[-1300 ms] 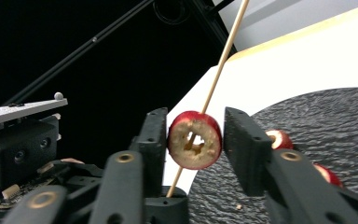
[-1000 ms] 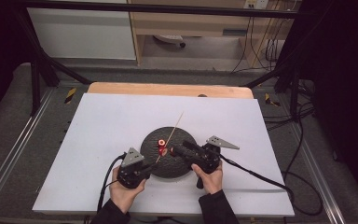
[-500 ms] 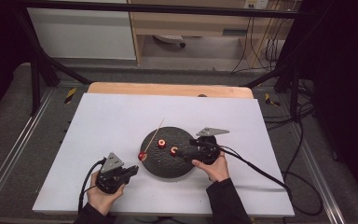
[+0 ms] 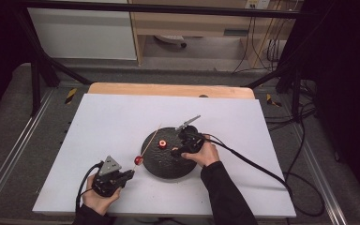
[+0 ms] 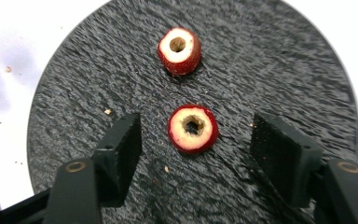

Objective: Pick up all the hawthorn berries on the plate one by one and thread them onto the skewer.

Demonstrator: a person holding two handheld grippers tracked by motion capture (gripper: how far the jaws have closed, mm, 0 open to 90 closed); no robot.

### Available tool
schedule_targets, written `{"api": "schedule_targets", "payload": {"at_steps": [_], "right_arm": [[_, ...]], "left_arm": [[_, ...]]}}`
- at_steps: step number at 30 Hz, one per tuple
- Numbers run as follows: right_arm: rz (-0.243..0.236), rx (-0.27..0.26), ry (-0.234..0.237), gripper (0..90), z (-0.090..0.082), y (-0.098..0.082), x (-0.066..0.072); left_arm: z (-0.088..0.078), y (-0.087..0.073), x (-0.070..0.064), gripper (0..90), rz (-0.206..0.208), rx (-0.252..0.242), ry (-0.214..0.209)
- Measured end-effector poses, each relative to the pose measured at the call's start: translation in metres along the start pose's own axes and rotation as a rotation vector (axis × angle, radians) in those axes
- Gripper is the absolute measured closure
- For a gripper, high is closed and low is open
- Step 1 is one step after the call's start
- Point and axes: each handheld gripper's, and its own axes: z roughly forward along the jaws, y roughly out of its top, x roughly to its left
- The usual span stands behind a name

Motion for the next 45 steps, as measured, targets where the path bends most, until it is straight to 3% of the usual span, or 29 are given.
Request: {"api": "schedule_targets", "payload": {"at_steps": [10,20,29,35,45], "right_arm": [[0.021,0.096,0.012,49.1,0.016,0.013,-0.003],[0.027,0.137,0.029,58.8,0.021,0.016,-0.005],[0.047,0.148,0.034,59.7,0.019,0.018,-0.005],[0.068,0.085,0.057,59.9,0.004,0.019,-0.002],[0.115,-0.130,0.105,60.0,-0.030,0.011,0.005]], "left_arm": [[0.002,-0.001,0.000,88.3,-0.009,0.003,-0.010],[0.002,-0.001,0.001,88.3,-0.011,0.004,-0.016],[0.002,-0.001,0.000,88.3,-0.006,0.002,-0.015],[0.001,-0.001,-0.001,88.3,-0.002,-0.005,-0.017],[-0.001,-0.001,-0.005,88.3,0.005,-0.024,-0.014]]}}
